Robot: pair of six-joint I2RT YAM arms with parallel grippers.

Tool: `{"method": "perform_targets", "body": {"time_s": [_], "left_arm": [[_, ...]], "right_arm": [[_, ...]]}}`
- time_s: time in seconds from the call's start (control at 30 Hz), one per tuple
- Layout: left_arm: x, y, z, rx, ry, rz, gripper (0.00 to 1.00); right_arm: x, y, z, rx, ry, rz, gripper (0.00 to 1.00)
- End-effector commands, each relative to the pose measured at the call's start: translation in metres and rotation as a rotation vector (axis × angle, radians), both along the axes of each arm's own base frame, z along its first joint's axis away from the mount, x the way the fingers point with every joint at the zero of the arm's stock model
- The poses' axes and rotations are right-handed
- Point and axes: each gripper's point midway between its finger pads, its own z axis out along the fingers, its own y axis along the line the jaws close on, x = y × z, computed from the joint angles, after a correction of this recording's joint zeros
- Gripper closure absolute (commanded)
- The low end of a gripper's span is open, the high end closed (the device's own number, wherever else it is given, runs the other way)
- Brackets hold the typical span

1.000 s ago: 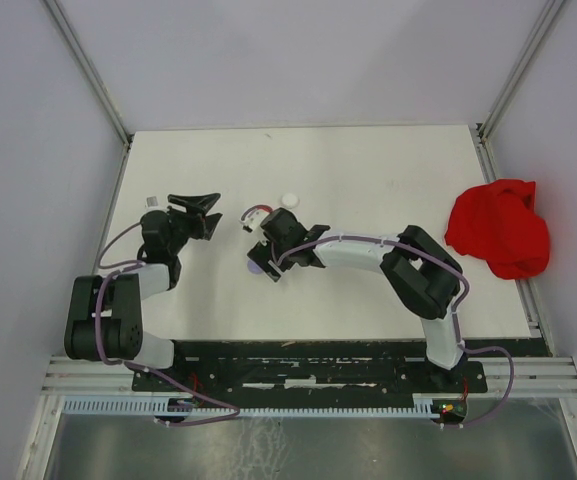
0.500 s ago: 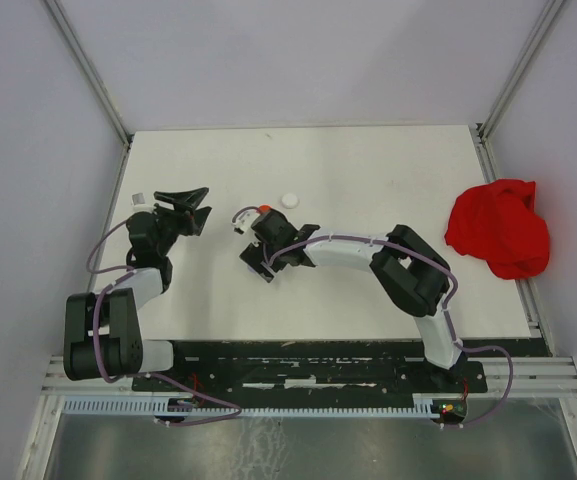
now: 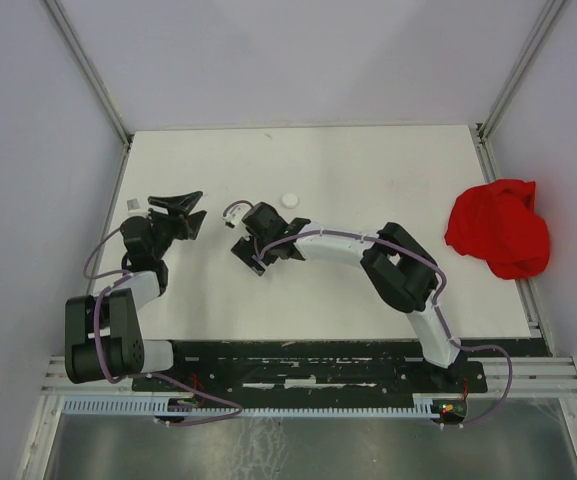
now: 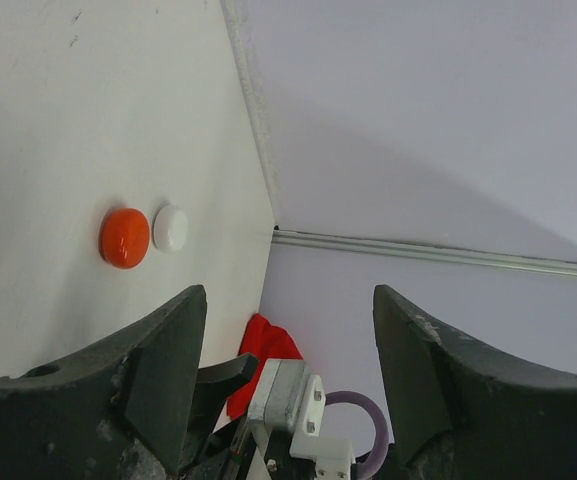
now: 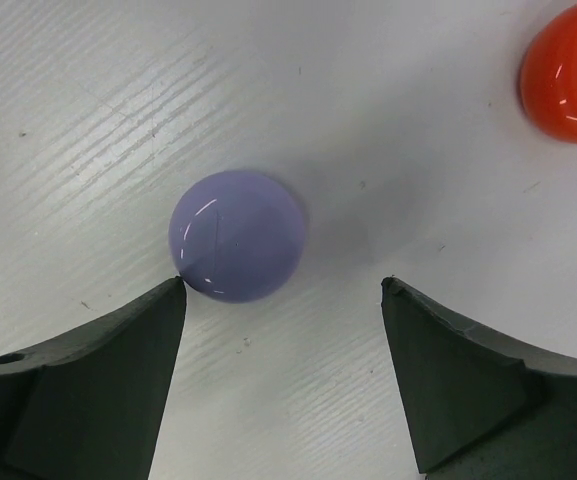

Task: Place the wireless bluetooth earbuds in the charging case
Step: Pick up the charging case at the center of the board.

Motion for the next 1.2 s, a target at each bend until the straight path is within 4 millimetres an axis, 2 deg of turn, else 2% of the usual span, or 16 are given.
{"method": "perform_targets", "body": {"time_s": [0.0, 0.6, 1.17], "left_arm": [[-0.004, -0.001, 0.019, -0.019, -0.065, -0.021, 0.27], [-0.005, 0.005, 0.017, -0.030, -0.059, -0.021, 0.27], [-0.005, 0.006, 0.011, -0.033, -0.048, -0.019, 0.27]], "right_arm": [[0.010, 0.017, 0.015, 0.033, -0.039, 0.008, 0.13], [0.030, 0.030, 0.009, 0.045, -0.025, -0.046, 0.13], [0.061, 0.015, 0.007, 0.099, 0.020, -0.175, 0.13]]}}
